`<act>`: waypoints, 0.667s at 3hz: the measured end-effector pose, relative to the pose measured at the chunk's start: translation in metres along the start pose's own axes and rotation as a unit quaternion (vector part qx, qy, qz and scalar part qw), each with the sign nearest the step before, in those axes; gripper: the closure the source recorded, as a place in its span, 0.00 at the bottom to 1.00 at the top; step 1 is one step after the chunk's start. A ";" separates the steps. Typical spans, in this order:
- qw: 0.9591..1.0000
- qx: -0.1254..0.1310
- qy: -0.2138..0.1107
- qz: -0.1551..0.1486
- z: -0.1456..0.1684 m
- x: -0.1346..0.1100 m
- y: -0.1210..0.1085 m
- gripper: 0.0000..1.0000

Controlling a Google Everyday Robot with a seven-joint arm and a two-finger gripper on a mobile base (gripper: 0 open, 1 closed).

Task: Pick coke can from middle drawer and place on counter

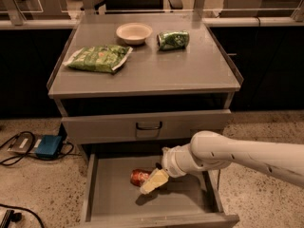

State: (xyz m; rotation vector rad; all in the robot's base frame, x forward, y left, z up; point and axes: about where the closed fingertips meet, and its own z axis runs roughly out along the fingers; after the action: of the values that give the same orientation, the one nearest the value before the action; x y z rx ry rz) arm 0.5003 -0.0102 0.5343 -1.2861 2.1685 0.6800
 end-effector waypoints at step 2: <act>1.000 -0.004 -0.018 0.014 0.019 0.009 -0.001 0.00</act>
Offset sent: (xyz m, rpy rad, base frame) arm 0.0037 0.0136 -0.0521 0.1057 0.0195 -0.0602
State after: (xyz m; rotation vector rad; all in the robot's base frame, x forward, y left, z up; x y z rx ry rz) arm 0.5010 -0.0039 0.5144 -1.2416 2.1610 0.7180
